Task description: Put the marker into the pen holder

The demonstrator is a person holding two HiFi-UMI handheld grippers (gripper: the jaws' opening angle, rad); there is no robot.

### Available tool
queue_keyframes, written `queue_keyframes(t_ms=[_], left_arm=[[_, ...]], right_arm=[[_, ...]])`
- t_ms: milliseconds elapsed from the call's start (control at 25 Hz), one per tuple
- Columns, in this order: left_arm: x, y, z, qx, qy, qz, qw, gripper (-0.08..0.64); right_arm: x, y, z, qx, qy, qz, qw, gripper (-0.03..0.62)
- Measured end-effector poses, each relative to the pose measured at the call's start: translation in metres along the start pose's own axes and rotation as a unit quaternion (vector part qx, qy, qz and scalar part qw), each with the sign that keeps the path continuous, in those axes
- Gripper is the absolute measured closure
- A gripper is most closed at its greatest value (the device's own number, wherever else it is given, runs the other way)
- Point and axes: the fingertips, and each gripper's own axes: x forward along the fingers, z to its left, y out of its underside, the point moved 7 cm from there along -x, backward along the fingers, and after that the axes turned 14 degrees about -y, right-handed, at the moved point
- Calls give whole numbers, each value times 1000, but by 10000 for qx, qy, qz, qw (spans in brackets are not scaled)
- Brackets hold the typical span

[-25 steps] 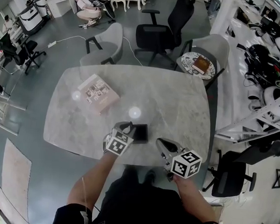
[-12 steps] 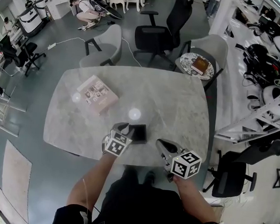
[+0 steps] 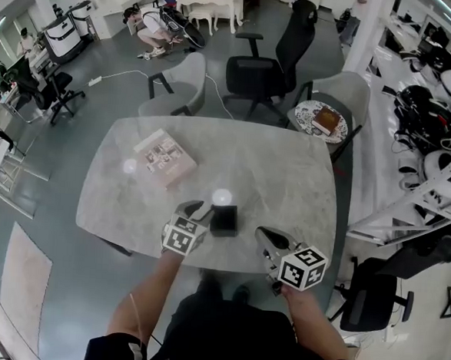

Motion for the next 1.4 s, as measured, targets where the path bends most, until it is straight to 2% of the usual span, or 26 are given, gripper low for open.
queue_keyframes(t_ms=[200,360,480,640,880,1120,1400], left_arm=[[-34,-11,2,-454,-94,-267,9986,407],[-64,-18,10,-903,-266,-565,9940,416],[-83,-22,15,-1007,-375,-874,9904,443],[-104,-24,21,-1073,-494,-1070,9872,456],[-139,-9,51,-1447,-552,-1333,9789,485],[-180,15,98,-1520,-495,-1529,9752,502],[-216,45,139,-1804,-400,-1699,9680,517]], right_arm=[[-11,-9,8,-208,-146,-28,9997,589],[-18,-17,13,-331,-214,-82,9992,589],[-21,-22,16,-412,-228,-118,9988,589],[-16,-26,24,-470,-232,-163,9985,589],[17,-22,54,-606,-196,-106,9979,589],[66,-11,96,-666,-138,19,9977,589],[102,3,145,-855,-37,41,9963,589]])
